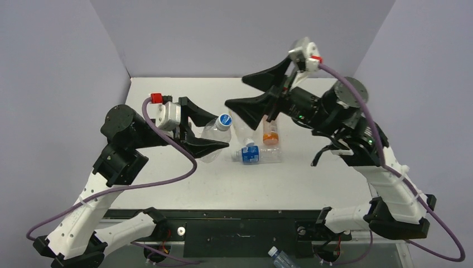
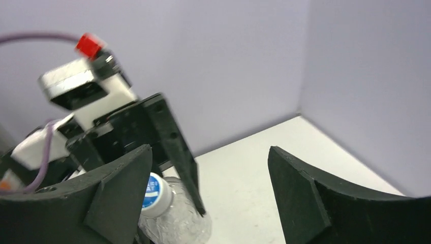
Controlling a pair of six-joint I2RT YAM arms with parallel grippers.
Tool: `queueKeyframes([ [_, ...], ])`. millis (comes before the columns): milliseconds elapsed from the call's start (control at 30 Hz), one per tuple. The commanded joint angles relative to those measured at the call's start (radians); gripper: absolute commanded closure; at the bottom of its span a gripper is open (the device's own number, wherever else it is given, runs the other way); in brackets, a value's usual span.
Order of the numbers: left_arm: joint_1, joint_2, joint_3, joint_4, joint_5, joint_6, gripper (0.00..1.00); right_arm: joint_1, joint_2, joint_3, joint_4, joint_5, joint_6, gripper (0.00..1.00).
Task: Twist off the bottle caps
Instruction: Unscrew the bottle cap from the plastic bottle.
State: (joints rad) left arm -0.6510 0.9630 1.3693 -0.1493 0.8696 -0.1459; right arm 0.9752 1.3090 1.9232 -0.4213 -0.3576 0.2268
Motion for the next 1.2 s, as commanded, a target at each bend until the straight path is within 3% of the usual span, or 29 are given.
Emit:
queueKeyframes([
  [0,-0.002,-0.054,-0.032,-0.004,-0.123,0.251,1.00,0.043,-0.101,0.001,0.001,0.436,-0.041,0.21],
  [133,-0.003,-0.073,-0.079,0.046,-0.237,0.322,1.00,0.129,-0.080,0.024,-0.060,0.564,-0.082,0.21],
  [267,-0.004,-0.066,-0.076,0.043,-0.290,0.328,1.00,0.175,-0.027,0.057,-0.097,0.589,-0.099,0.23],
  [500,-0.004,-0.051,-0.071,0.036,-0.341,0.254,1.00,0.241,0.037,0.096,-0.081,0.567,-0.107,0.28],
  [633,-0.003,-0.039,-0.067,0.036,-0.399,0.214,1.00,0.282,0.101,0.147,-0.088,0.633,-0.117,0.33],
  [800,-0.004,-0.038,-0.068,0.040,-0.413,0.192,1.00,0.293,0.156,0.195,-0.078,0.705,-0.099,0.48],
  [1067,-0.004,-0.051,-0.072,0.033,-0.411,0.183,1.00,0.292,0.166,0.192,-0.048,0.696,-0.082,0.68],
  [1167,-0.004,-0.052,-0.069,0.033,-0.405,0.176,1.00,0.292,0.176,0.197,-0.059,0.691,-0.080,0.71],
])
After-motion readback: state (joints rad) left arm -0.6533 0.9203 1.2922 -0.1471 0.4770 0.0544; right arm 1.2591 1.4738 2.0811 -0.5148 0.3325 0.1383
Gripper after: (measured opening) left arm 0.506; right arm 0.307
